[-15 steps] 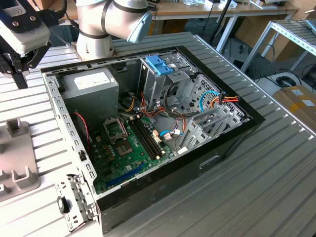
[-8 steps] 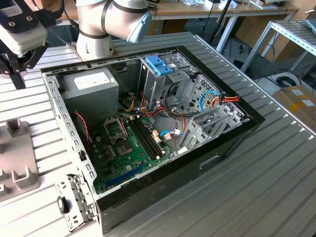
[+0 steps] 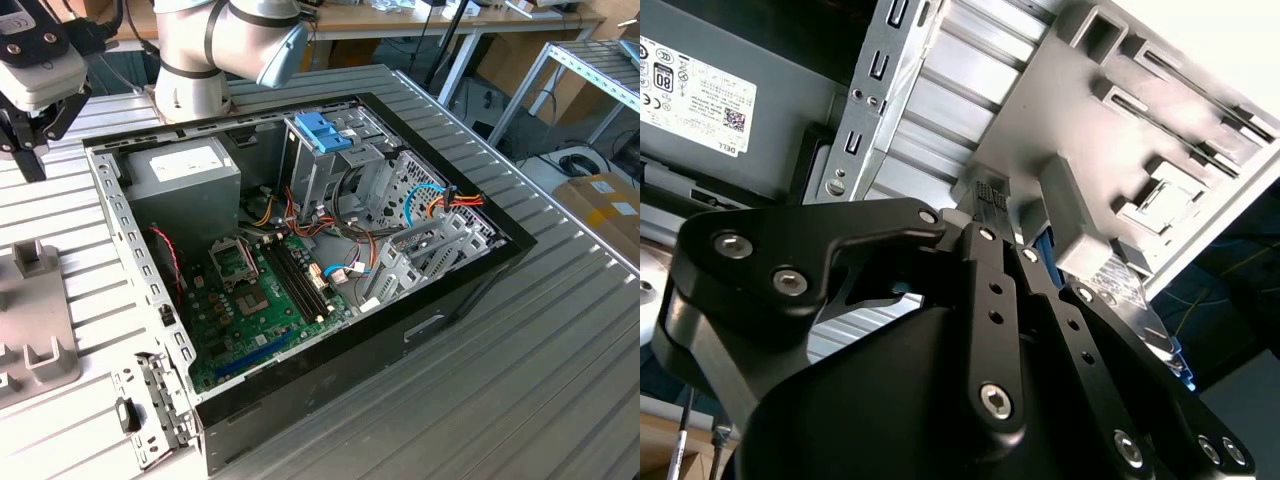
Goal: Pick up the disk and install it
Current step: 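Reach for the disk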
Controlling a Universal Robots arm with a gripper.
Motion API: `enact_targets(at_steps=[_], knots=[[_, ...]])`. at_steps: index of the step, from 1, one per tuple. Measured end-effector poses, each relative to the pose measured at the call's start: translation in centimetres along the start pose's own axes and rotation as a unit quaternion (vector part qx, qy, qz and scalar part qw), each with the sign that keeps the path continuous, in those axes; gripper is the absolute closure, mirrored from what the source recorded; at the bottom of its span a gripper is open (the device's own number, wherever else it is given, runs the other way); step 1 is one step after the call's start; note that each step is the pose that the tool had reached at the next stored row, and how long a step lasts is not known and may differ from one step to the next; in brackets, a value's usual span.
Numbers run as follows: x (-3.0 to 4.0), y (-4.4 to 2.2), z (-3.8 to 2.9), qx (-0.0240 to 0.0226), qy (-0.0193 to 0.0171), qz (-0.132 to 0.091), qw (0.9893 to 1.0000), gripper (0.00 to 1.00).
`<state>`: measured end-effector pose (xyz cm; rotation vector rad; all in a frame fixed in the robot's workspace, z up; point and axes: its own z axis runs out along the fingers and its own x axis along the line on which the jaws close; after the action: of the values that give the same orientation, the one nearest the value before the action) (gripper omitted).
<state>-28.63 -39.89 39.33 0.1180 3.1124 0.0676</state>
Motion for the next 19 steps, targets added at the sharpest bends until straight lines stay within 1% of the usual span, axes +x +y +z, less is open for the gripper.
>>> enact_targets(at_steps=[4, 19], knots=[[0.27, -0.02, -0.01, 0.0, 0.0, 0.0, 1.0, 0.9], [0.94, -0.07, -0.03, 0.0, 0.0, 0.0, 1.0, 0.9]])
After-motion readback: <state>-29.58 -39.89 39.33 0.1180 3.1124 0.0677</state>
